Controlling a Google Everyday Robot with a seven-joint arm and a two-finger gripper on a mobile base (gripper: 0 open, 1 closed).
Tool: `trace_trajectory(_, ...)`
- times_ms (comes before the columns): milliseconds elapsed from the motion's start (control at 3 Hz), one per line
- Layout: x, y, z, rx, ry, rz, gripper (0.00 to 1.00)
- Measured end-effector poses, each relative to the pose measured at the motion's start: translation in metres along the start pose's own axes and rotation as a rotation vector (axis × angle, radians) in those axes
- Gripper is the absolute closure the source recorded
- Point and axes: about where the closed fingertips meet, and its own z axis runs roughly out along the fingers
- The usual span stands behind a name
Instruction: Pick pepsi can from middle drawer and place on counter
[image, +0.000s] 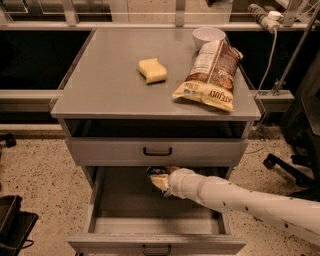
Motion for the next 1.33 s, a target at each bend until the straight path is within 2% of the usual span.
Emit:
trace_trajectory(333,0.019,0.005,0.002,-0.019,0.027,0.053,1.0)
trace_trajectory(667,0.051,0.022,-0.021,-0.005,0.034,0.201,1.0)
trace_trajectory(1000,0.074,0.052,-0.067,0.005,0.03,0.288,1.0)
trace_trajectory(1333,0.05,0.075,-0.125,0.008,0.04,0.264,1.0)
